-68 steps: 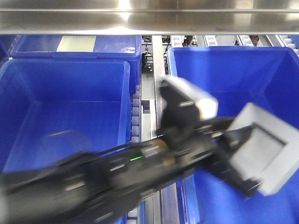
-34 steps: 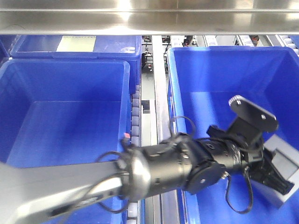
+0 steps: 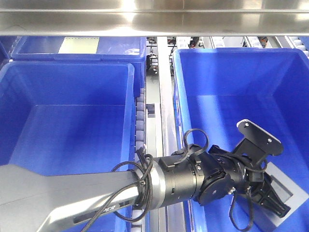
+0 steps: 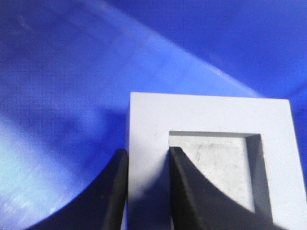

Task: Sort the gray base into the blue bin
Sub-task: 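Swing the left arm with the block over the farther-side blue bin, then lower the block into the bin and open the left gripper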

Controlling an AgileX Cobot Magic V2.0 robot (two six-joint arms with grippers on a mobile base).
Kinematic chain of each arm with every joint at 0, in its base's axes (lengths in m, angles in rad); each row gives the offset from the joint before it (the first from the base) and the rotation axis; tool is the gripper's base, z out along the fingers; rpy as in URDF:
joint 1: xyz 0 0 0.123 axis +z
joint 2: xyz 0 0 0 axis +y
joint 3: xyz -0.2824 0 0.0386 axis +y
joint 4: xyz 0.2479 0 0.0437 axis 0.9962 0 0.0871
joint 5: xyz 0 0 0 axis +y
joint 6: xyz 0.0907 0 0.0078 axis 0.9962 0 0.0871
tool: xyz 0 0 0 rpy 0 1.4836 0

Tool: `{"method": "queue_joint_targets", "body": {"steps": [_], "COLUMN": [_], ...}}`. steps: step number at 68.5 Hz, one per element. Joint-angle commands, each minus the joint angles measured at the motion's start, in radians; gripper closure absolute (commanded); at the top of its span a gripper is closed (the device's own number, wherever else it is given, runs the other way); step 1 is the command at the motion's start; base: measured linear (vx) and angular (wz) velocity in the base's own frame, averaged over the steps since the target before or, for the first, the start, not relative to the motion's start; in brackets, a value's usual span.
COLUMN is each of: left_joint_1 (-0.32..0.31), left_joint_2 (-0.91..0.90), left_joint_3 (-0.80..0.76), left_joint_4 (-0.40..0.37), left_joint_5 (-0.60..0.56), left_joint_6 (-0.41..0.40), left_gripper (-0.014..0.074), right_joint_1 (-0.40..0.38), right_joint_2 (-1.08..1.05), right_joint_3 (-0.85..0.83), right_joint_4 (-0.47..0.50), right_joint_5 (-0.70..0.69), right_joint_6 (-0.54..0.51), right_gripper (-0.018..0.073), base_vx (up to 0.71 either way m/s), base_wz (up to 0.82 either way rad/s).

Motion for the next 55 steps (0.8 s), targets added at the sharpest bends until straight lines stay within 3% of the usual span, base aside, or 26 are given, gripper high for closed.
{"method": "queue_joint_targets", "body": {"steps": [1, 29, 45, 55], "left_joint_1": [-0.004, -0.004, -0.004, -0.004], "left_joint_2": [-0.069, -0.070, -0.093, -0.149], "left_joint_3": [-0.040, -0.040, -0.040, -0.024], "left_joint_4": [-0.004, -0.004, -0.004, -0.004], "left_joint_5": [-0.045, -0.007, 0.033, 0.101], "left_joint_6": [0.014, 0.014, 0.015, 0.015], "left_gripper": [0.0492, 0.0308, 0.0289, 0.0332], "right_joint_1": [-0.005, -0.005, -0.005, -0.005], "right_joint_2": [-0.009, -0.009, -0.009, -0.009], "right_joint_3": [0.006, 0.006, 0.006, 0.006], "right_joint_4": [-0.008, -0.008, -0.008, -0.008], "right_joint_5": [-0.044, -0.044, -0.044, -0.044], "right_joint_6": [-0.012, -0.012, -0.012, -0.012], "right_gripper": [0.0564, 0.0564, 0.0564, 0.0564], "base_vx": [0.00, 0.00, 0.00, 0.00], "base_wz": [0.00, 0.00, 0.00, 0.00]}}
